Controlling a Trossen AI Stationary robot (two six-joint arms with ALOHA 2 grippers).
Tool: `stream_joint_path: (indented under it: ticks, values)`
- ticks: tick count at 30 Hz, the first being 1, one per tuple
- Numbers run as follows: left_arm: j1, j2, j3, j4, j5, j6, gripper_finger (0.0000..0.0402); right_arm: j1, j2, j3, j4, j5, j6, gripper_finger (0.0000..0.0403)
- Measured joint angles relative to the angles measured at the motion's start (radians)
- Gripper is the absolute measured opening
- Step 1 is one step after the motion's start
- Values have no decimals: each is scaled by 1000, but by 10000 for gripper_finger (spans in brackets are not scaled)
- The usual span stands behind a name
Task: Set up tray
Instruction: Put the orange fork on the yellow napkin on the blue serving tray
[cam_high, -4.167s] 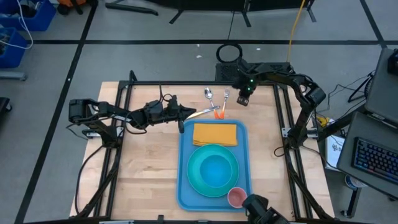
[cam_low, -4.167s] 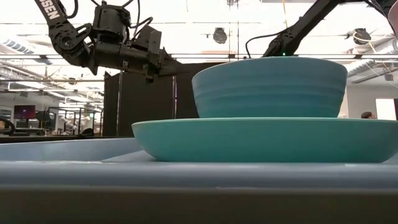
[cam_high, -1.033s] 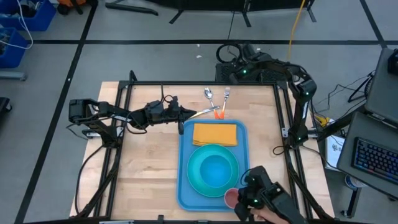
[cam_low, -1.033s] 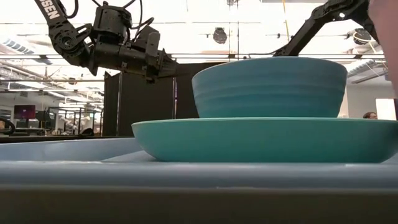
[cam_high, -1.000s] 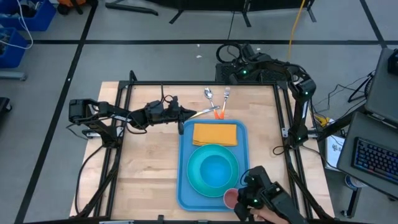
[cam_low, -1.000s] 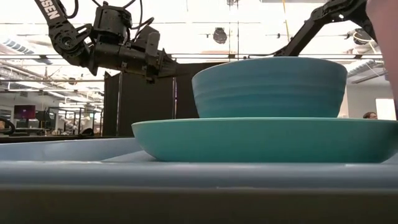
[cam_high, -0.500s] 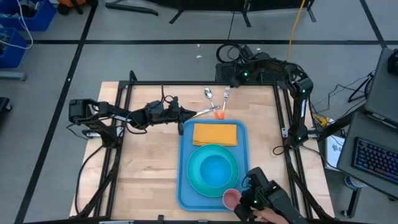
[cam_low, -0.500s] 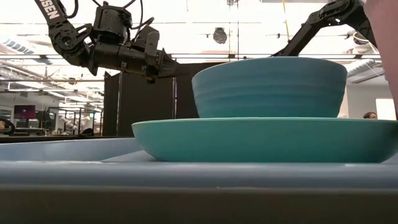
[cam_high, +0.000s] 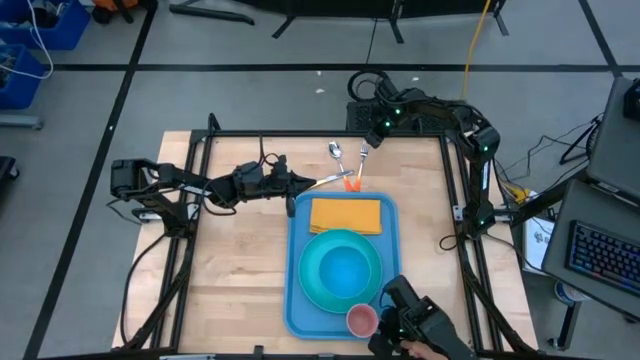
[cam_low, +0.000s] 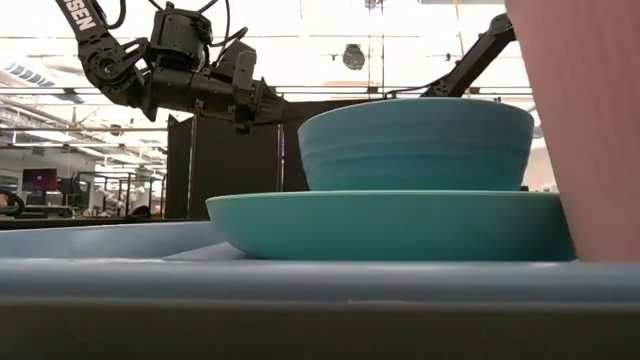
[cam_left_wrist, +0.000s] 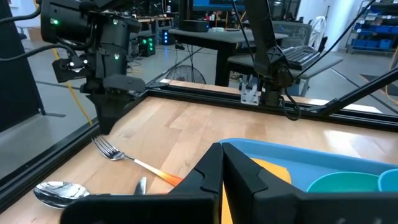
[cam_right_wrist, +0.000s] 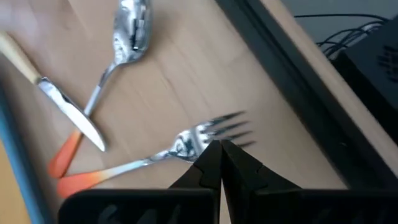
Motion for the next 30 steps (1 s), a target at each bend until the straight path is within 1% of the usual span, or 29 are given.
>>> stream_joint_path:
  ticks: [8,13,17,20,22,25,28,30]
  values:
    - [0,0,0,0,0,4,6,13,-1,0,-4,39,-14,0]
    - [0,0,0,0,1,3,17,7,-29,-1,-66,132,-108,0]
    - [0,0,0,-5,2,3,4,6,-67,-1,-75,203,-108,0]
    - [0,0,0,-10,2,3,8,11,-100,-1,-50,267,-120,0]
    - [0,0,0,-12,2,2,16,13,-119,-1,16,297,-132,0]
    - [0,0,0,-19,2,2,18,13,-147,-1,85,318,-63,0]
    - [0,0,0,-23,3,1,7,17,-163,-1,102,331,-23,0]
    - [-3,0,0,-28,7,0,4,19,-164,-1,80,340,21,0]
